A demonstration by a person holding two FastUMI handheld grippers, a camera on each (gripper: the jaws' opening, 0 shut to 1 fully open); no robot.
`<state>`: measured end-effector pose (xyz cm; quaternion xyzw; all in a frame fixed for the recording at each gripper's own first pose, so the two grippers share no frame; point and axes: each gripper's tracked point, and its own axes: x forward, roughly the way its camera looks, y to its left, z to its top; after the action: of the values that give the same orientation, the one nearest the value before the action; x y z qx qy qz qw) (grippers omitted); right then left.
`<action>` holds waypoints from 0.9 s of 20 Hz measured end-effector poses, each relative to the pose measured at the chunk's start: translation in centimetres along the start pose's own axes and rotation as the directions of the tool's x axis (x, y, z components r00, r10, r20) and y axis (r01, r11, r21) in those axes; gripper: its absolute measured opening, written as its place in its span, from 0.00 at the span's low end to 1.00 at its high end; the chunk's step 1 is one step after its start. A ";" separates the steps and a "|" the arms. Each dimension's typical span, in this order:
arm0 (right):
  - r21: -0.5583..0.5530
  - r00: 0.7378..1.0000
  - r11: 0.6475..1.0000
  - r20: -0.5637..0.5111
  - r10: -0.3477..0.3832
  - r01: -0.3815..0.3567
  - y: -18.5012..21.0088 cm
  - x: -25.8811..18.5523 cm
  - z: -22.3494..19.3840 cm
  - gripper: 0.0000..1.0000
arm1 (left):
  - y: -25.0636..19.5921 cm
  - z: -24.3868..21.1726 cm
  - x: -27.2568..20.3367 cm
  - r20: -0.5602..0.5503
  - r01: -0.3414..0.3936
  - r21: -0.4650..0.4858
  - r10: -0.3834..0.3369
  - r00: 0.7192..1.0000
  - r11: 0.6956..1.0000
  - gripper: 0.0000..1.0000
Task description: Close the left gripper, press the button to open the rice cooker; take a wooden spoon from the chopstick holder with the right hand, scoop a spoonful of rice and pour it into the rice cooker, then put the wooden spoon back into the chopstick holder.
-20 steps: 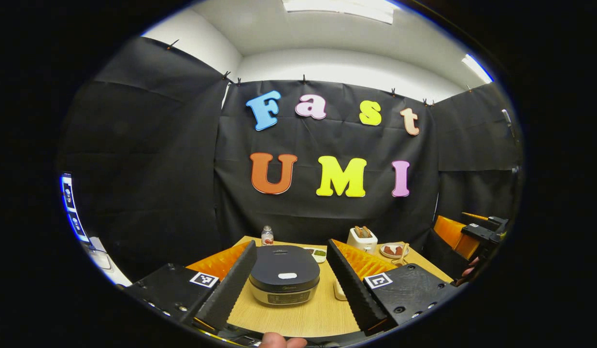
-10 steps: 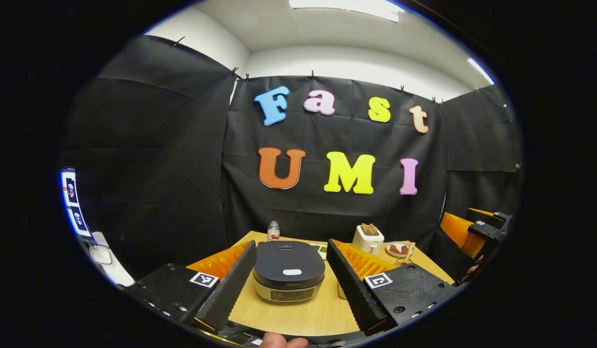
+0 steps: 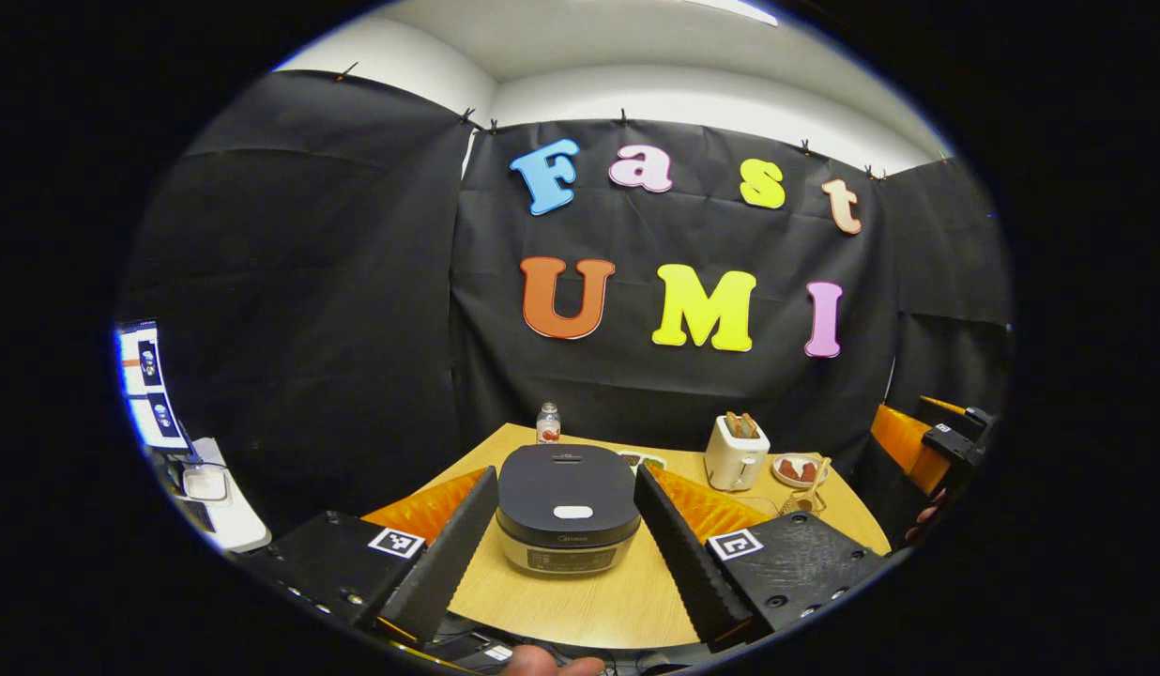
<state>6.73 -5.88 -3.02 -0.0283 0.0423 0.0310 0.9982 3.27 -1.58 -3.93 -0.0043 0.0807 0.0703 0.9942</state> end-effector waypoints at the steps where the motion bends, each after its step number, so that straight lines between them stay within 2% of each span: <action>1: 0.008 1.000 1.000 0.004 0.000 0.000 -1.1 0.9 0.2 1.00 | -0.8 0.0 0.9 -0.012 0.004 0.001 -0.004 1.000 1.000 0.94; 5: 0.033 1.000 0.999 0.008 -0.011 0.010 -5.8 4.8 -0.1 1.00 | -3.3 -1.7 4.9 -0.119 0.027 0.003 -0.027 0.992 1.000 0.94; 6: 0.039 1.000 0.999 0.009 -0.013 0.013 -7.0 5.8 -0.1 0.94 | -3.9 -2.1 6.0 -0.157 0.031 -0.008 -0.032 0.987 0.999 0.95; 7: 0.043 1.000 0.999 0.016 -0.018 0.018 -8.4 6.6 0.0 0.94 | -4.4 -2.6 7.0 -0.190 0.032 -0.021 -0.036 0.981 0.999 0.95; 8: 0.045 0.999 0.999 0.023 -0.025 0.024 -9.7 7.6 0.0 0.94 | -4.5 -2.9 8.1 -0.217 0.025 -0.027 -0.030 0.976 0.999 0.95; 9: 0.045 0.999 0.999 0.024 -0.031 0.030 -10.9 8.6 -0.1 1.00 | -4.6 -3.4 9.2 -0.241 0.017 -0.031 -0.024 0.970 0.999 0.95; 10: 0.047 0.999 0.998 0.020 -0.032 0.031 -12.0 9.7 -0.5 0.94 | -4.8 -3.8 10.3 -0.267 0.014 -0.038 -0.023 0.963 0.999 0.95; 11: 0.057 0.999 0.998 0.017 -0.029 0.028 -12.9 10.6 -0.9 1.00 | -4.6 -4.6 11.3 -0.303 -0.005 -0.042 -0.008 0.953 0.999 0.95; 13: 0.085 1.000 0.996 0.001 -0.016 0.016 -14.3 12.7 -1.7 1.00 | -3.6 -5.3 12.7 -0.358 -0.048 -0.047 0.028 0.933 0.998 0.95; 14: 0.099 1.000 0.995 -0.019 -0.002 0.004 -14.5 13.7 -2.5 1.00 | -2.9 -5.9 13.1 -0.391 -0.076 -0.046 0.052 0.919 0.996 0.88; 15: 0.113 0.999 0.994 -0.036 0.013 -0.009 -14.5 14.5 -3.1 0.94 | -2.3 -6.5 13.4 -0.419 -0.097 -0.046 0.069 0.905 0.994 0.78; 16: 0.126 0.999 0.992 -0.050 0.018 -0.012 -14.6 15.2 -3.6 1.00 | -1.7 -7.0 13.5 -0.444 -0.115 -0.042 0.084 0.892 0.992 0.78; 17: 0.138 0.998 0.990 -0.060 0.014 -0.005 -14.9 15.6 -3.9 1.00 | -1.1 -7.5 13.6 -0.465 -0.123 -0.044 0.088 0.881 0.991 0.57; 18: 0.151 0.998 0.988 -0.063 0.005 0.005 -15.2 15.6 -4.1 0.94 | -0.9 -8.1 13.7 -0.490 -0.125 -0.054 0.083 0.868 0.991 0.41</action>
<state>22.92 -20.30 -7.63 0.0466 0.0760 0.0269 0.9956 15.45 -0.72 -14.08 -0.0591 0.3253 0.1237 0.9356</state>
